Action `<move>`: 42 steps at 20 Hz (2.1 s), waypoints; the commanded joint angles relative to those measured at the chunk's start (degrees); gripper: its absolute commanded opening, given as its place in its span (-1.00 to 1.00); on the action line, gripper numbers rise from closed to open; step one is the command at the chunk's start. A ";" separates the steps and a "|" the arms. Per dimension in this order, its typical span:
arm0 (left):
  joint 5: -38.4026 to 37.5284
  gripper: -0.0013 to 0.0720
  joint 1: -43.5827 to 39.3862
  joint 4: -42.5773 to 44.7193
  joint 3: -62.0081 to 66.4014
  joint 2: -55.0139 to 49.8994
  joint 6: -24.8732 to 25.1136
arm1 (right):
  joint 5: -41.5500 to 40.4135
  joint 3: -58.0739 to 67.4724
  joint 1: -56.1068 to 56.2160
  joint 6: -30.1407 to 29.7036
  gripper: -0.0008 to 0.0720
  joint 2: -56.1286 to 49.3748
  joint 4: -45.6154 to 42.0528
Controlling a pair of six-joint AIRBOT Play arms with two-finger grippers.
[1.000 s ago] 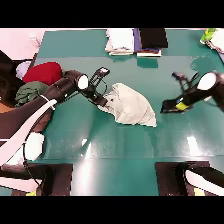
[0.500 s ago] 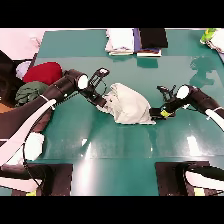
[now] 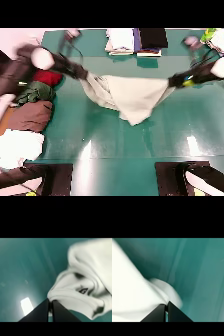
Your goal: Fold the shirts.
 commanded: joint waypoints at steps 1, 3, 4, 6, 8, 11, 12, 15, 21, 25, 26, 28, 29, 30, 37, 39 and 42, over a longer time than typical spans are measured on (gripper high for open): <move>4.74 -0.89 1.77 -0.04 5.66 11.15 0.72 | -0.20 12.35 0.02 -0.02 -0.93 7.82 -2.97; 5.29 -0.89 1.77 -0.04 7.67 17.05 1.09 | -0.11 17.09 0.02 -0.02 -0.94 11.58 -3.02; 5.40 -0.89 1.77 -0.04 8.28 19.69 1.14 | -0.13 19.17 0.02 -0.04 -0.94 13.03 -3.04; 6.19 -0.89 1.77 -0.04 8.61 24.59 1.79 | -0.70 23.12 0.02 -1.11 -0.94 15.37 -3.10; 3.93 -0.89 1.77 -0.48 8.44 26.77 1.95 | -1.16 25.09 0.02 -1.05 -0.94 16.70 -2.89; -0.81 -0.89 1.77 -1.09 2.73 25.68 2.08 | 0.28 19.23 0.09 -0.68 -0.94 17.55 -1.07; -0.68 -0.89 1.79 -0.66 -1.01 24.94 2.16 | 0.92 15.67 0.09 0.52 -0.94 17.29 -0.76; 1.55 -0.89 1.79 2.34 -14.27 20.72 2.21 | 1.27 2.19 0.42 1.07 -0.94 15.32 2.23; 10.80 -0.89 1.79 5.16 -23.58 13.38 2.14 | -2.71 -10.58 3.85 1.01 -0.93 8.70 1.46; 7.26 -0.89 1.79 6.27 -11.43 16.02 2.19 | -3.13 -2.19 3.89 0.87 -0.93 8.41 1.33; 6.32 -0.89 1.77 6.47 -7.13 17.35 2.23 | -3.19 1.16 3.89 0.85 -0.93 9.35 1.36; 5.92 -0.89 1.77 6.43 1.66 21.16 2.58 | -3.21 8.13 3.89 0.22 -0.93 12.11 1.38; 5.79 -0.89 1.77 6.40 5.55 23.04 2.56 | -3.23 11.15 3.89 -0.74 -0.93 13.94 1.42; 5.33 -0.89 1.77 6.12 9.25 25.11 2.54 | -3.21 13.49 3.89 -1.16 -0.93 15.67 1.40; 3.28 -0.89 1.77 3.19 17.59 33.73 2.12 | -1.14 28.20 3.87 -1.53 -0.94 18.45 -1.66; 3.26 -0.89 1.77 3.21 17.62 33.68 2.12 | 2.38 33.88 3.02 -1.53 -0.94 14.51 -3.13; -2.29 -0.89 1.79 4.85 17.46 29.51 2.14 | 6.91 43.25 0.22 -1.51 -0.94 5.35 -2.45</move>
